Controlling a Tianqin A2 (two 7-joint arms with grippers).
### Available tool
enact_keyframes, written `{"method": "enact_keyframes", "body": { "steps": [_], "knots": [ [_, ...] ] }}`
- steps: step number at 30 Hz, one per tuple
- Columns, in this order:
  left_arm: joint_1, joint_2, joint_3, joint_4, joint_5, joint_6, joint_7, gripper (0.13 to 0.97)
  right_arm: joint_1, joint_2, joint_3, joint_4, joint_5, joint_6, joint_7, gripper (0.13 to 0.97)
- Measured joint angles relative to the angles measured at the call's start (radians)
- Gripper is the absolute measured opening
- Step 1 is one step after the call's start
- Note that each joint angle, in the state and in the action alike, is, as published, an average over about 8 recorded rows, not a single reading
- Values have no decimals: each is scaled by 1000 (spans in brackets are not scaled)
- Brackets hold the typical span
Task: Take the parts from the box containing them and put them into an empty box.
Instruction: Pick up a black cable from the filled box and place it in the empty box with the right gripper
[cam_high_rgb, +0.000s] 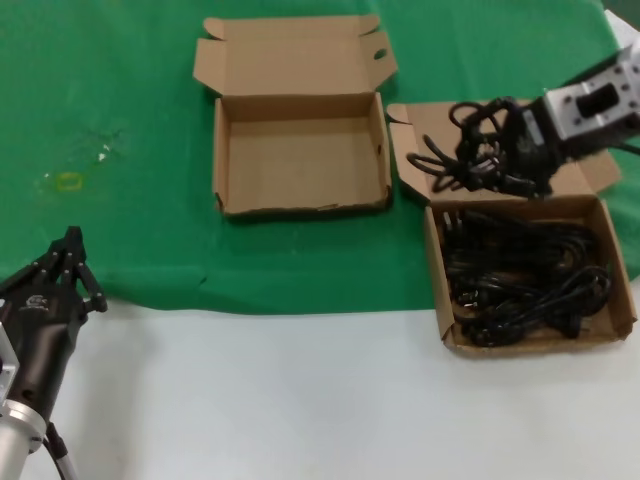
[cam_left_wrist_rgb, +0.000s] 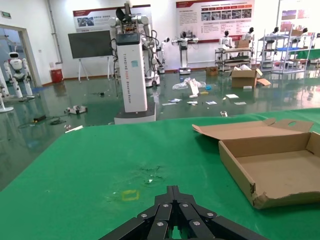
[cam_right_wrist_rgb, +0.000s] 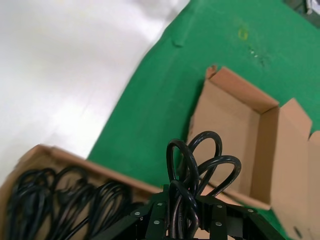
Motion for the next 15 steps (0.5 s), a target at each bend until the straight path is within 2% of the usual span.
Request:
{"method": "enact_keyframes", "body": {
  "steps": [9, 15],
  "knots": [
    [0, 0, 0, 0, 0, 0, 0, 144, 60, -125, -17, -147, -12, 64, -44, 177],
    [0, 0, 0, 0, 0, 0, 0, 144, 122, -250, -23, -342, -13, 134, -138, 177]
  ]
}}
